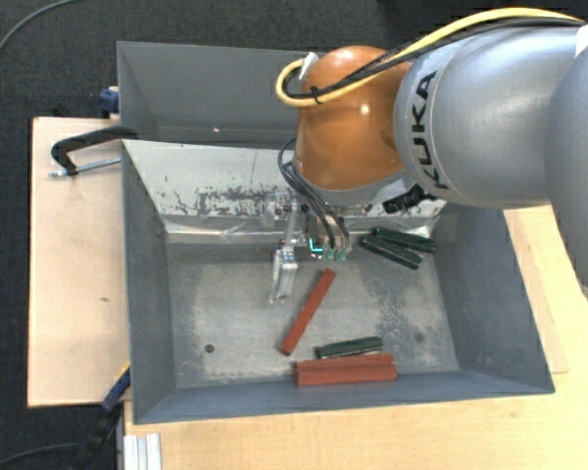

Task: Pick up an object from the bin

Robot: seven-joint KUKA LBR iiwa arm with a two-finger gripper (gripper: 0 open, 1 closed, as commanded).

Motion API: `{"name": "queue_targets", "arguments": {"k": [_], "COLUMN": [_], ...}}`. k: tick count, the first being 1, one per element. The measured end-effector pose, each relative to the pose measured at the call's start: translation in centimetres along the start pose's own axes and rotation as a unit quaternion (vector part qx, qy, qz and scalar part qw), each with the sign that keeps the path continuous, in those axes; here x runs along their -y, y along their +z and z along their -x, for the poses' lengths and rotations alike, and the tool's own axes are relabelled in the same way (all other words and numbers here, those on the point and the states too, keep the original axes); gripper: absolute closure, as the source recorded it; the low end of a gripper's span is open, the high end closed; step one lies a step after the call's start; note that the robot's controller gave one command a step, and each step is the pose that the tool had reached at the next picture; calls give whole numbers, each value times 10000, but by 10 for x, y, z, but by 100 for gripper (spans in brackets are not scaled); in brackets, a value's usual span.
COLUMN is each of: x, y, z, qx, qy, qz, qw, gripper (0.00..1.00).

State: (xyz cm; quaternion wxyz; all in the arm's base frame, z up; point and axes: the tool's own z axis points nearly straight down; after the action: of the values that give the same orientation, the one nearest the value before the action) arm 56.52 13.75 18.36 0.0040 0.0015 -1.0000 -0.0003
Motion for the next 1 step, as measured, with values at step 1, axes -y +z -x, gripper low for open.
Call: {"name": "queue_targets", "arguments": {"k": [1], "x": [58], "y": [36], "z": [-16], "qx": [21], "qy": [-619], "qz": [-14], "qw": [9981], "gripper": [0]}}
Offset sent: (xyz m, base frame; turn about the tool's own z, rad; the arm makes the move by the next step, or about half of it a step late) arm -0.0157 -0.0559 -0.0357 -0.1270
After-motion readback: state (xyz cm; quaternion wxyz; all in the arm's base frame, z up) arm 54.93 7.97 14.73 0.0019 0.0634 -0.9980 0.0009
